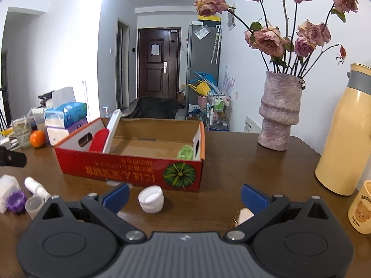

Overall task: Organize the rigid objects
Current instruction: 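Grasp the white plug adapter with the right tool while the left tool approaches the swab box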

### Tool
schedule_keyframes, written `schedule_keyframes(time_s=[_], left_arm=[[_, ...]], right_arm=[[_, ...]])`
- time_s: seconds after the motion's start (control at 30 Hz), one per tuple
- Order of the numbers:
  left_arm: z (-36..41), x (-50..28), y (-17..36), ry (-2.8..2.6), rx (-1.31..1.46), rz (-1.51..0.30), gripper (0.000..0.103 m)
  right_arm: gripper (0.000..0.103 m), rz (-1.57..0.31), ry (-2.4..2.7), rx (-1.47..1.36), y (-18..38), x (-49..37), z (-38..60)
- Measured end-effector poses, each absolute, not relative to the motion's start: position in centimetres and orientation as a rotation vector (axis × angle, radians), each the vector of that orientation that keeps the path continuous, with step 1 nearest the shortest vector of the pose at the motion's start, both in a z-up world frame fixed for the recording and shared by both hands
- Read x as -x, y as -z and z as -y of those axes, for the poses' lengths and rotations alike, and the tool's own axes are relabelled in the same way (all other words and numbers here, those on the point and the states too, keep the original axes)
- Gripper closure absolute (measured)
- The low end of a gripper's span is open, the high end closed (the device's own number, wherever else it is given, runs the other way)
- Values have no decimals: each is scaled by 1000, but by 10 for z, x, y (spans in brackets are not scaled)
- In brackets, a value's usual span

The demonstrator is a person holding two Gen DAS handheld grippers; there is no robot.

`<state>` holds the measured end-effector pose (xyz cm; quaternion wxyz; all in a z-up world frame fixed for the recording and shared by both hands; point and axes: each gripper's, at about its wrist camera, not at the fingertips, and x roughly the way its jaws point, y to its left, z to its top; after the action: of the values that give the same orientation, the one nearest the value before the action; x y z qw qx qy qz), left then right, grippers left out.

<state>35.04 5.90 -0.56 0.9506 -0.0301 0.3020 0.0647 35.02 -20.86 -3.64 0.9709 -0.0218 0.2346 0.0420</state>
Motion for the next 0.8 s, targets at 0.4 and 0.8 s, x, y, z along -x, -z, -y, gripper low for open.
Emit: schedule_keyframes(time_s=[0.4,0.8], left_arm=[[-85,-327,19,-170,62,-642,0],[-122,-324,41,-242,49,-683,0]], right_arm=[[0,-514,-44,50,56,-332,227],[0,-552,23,37,77,-335,255]])
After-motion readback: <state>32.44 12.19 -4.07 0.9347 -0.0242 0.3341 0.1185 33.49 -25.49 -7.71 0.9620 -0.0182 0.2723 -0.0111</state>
